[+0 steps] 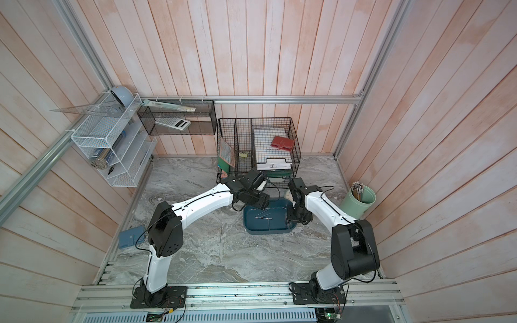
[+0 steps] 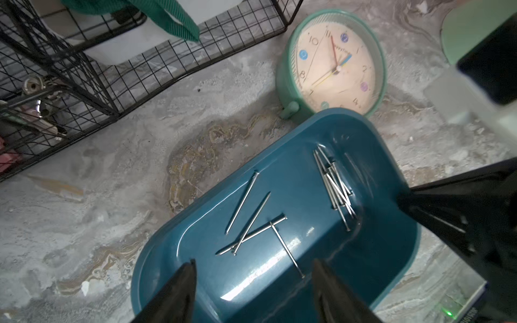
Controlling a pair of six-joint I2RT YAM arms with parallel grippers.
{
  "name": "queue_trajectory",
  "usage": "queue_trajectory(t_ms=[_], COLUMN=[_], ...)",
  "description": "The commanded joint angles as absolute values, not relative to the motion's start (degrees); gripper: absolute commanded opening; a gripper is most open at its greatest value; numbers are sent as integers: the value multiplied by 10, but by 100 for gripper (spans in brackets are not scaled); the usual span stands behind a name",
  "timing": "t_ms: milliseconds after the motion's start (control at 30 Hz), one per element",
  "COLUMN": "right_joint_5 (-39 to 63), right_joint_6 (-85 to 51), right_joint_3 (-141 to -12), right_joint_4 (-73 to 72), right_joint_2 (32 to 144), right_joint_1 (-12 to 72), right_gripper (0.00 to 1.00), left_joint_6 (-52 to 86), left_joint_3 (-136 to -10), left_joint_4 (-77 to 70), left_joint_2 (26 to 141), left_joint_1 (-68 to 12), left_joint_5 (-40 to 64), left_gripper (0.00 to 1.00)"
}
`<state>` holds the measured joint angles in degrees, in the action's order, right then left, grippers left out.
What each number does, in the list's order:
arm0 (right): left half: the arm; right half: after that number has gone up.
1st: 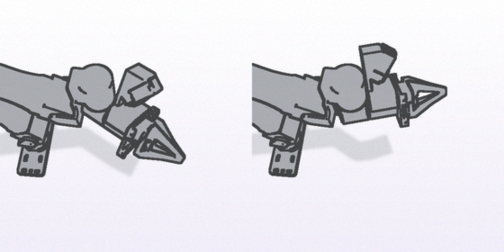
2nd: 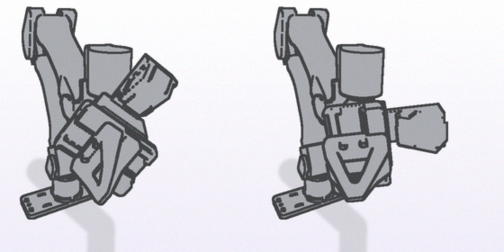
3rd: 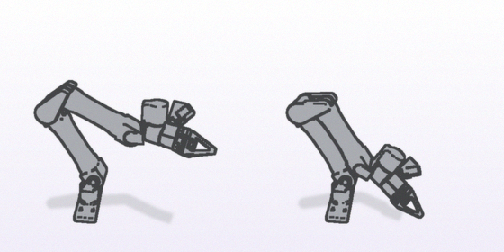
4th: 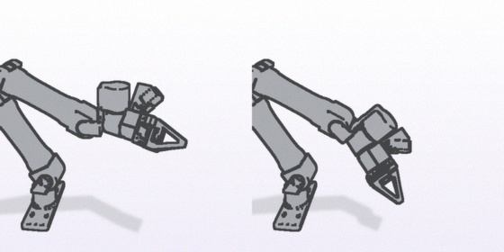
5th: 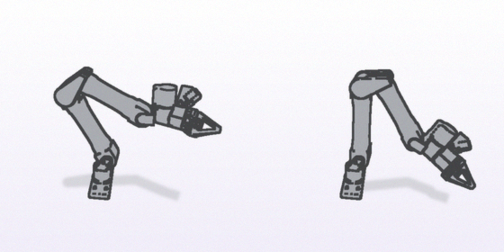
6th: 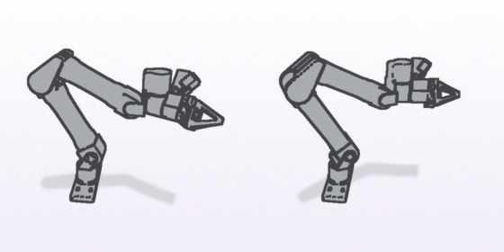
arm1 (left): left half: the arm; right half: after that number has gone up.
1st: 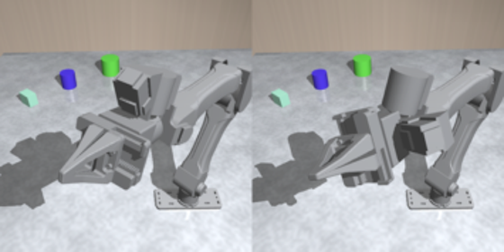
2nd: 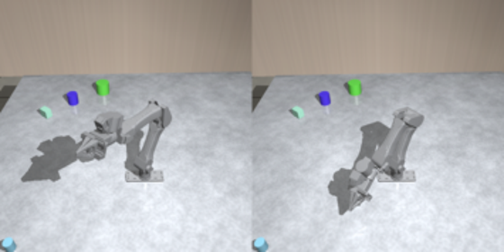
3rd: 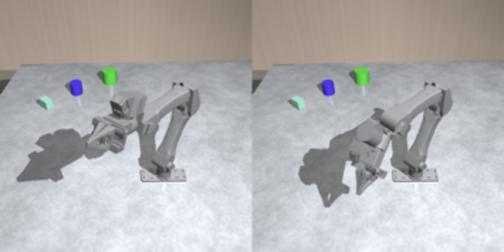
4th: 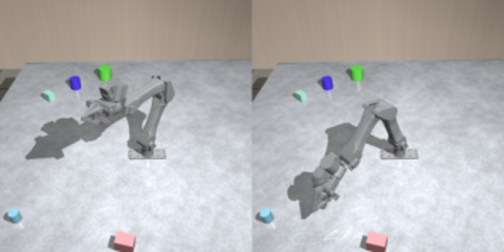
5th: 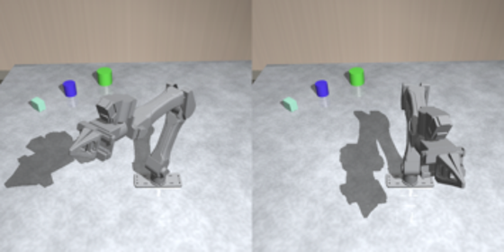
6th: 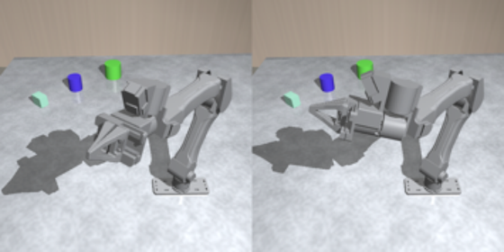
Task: Put the nails on the desktop into the storage box
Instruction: Place the nail in the storage box, then pick up the nail from the center of the board.
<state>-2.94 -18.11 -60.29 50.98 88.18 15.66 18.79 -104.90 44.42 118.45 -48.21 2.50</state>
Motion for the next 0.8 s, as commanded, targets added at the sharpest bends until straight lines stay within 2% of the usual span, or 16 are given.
queue_trajectory(t_ms=[0, 100, 367, 533, 767], right_joint_5=[-25, -23, -18, -17, -17], right_joint_6=[-175, -175, -172, -173, -172], right_joint_3=[-592, -591, -591, -592, -591], right_joint_4=[523, 523, 522, 521, 520], right_joint_2=[874, 872, 872, 877, 875], right_joint_1=[161, 162, 164, 166, 169], right_gripper=[0, 0, 0, 0, 0], left_joint_6=[191, 201, 298, 339, 331], left_joint_3=[-1034, -950, -605, -521, -526], left_joint_4=[442, 447, 432, 383, 361], left_joint_2=[1107, 1018, 822, 832, 923], left_joint_1=[-480, -468, -417, -417, -421], left_joint_5=[-13, -57, -111, -89, -69], left_gripper=[74, 74, 69, 66, 63])
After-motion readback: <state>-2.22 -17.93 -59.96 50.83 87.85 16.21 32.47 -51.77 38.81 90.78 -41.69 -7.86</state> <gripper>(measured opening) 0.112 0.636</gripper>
